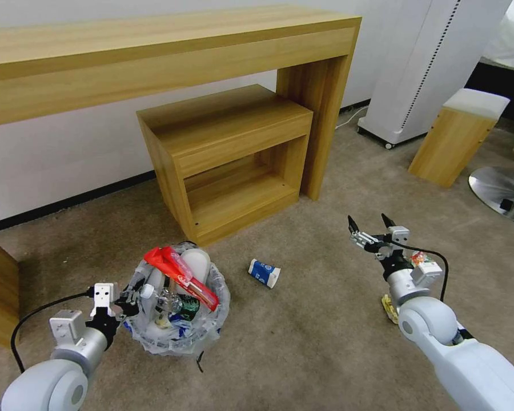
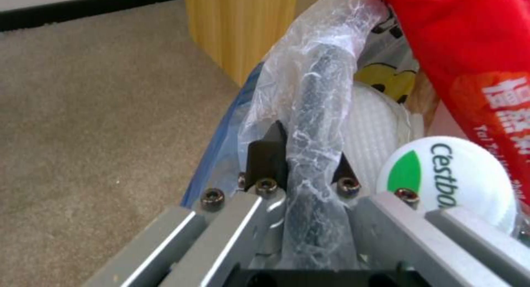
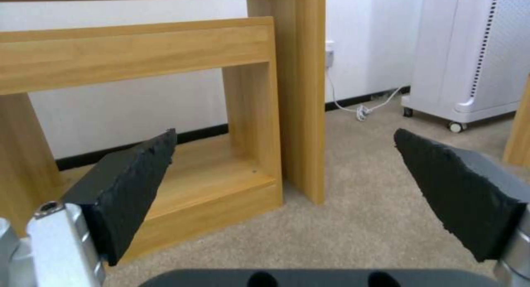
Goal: Pick up the trash bin and place the garbage on the floor into it.
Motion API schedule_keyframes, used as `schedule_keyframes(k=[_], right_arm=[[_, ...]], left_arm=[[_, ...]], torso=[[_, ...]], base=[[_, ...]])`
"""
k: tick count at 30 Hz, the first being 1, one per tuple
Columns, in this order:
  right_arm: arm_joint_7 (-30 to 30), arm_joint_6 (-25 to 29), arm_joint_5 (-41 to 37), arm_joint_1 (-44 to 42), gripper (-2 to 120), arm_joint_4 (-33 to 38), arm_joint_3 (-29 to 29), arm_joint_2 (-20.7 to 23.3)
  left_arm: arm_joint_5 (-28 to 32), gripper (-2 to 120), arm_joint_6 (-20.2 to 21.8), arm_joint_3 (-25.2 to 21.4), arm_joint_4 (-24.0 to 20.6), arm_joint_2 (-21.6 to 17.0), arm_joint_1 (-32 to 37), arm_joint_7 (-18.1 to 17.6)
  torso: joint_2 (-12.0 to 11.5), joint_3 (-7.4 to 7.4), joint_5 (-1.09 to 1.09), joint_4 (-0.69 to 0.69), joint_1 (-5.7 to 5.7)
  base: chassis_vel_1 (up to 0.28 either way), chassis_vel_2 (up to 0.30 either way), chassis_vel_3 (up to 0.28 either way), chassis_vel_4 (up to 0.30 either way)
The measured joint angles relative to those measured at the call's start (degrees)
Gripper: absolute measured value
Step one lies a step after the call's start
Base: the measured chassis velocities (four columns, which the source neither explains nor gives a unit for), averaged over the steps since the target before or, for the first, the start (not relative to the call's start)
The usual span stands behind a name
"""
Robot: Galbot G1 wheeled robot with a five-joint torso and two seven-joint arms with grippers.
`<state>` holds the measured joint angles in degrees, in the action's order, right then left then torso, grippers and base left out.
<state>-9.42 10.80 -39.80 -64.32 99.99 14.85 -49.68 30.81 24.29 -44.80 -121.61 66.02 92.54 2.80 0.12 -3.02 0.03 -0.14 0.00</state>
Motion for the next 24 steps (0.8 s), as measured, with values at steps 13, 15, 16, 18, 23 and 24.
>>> schedule_keyframes(k=[13, 15, 16, 18, 23, 24], right_arm=[[0.29, -0.11, 0.15, 2.81, 100, -1.79, -2.75, -0.90], [0.29, -0.11, 0.19, 2.87, 100, -1.87, -2.84, -0.93], [0.33, 0.01, 0.34, 3.09, 100, -2.16, -3.21, -1.09], [0.35, 0.13, 0.45, 3.17, 100, -2.32, -3.31, -1.14], [0.77, 1.16, 0.51, 3.32, 100, -2.66, -3.63, -1.17], [1.04, 1.40, 0.48, 3.34, 100, -2.73, -3.68, -1.17]], left_arm=[[0.77, 2, 0.10, -1.72, 0.16, -0.37, 0.26, -0.16], [0.79, 2, 0.10, -1.74, 0.16, -0.38, 0.25, -0.16], [0.81, 2, 0.11, -1.79, 0.14, -0.37, 0.28, -0.18], [0.81, 2, 0.11, -1.80, 0.13, -0.37, 0.33, -0.18], [0.79, 2, 0.11, -1.68, 0.12, -0.19, 0.26, -0.20], [0.79, 2, 0.13, -1.63, 0.12, -0.18, 0.24, -0.20]], torso=[[0.00, 0.00, 0.00, 0.00, 0.00], [0.00, 0.00, 0.01, 0.00, 0.00], [0.00, 0.00, 0.02, 0.00, 0.00], [0.00, 0.00, 0.01, 0.00, 0.00], [0.00, 0.00, 0.01, 0.00, 0.00], [0.00, 0.00, 0.01, 0.00, 0.00]], base=[[0.000, 0.000, 0.000, 0.000], [0.000, 0.000, 0.000, 0.000], [0.000, 0.000, 0.000, 0.000], [-0.055, 0.056, 0.020, -0.035], [-0.052, 0.042, 0.050, -0.053], [-0.036, 0.043, 0.052, -0.047]])
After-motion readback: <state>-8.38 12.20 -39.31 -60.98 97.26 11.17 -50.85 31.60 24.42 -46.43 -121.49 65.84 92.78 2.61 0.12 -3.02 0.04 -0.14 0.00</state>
